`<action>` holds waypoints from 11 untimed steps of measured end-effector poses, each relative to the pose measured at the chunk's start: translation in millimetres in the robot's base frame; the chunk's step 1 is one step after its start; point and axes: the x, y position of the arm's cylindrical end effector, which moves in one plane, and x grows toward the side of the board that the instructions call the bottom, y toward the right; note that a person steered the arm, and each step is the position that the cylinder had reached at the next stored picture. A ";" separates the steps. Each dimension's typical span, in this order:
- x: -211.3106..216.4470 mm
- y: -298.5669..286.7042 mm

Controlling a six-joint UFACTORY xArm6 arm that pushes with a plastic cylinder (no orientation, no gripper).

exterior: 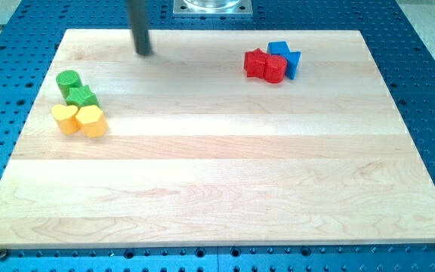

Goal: Move the green circle away from the green star

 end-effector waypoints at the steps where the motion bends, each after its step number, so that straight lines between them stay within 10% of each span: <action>1: 30.8 -100.4; 3: 139.4 -115.3; 5: 115.8 -102.5; 7: 164.3 47.9; 9: 145.0 -57.2; 11: 128.4 43.9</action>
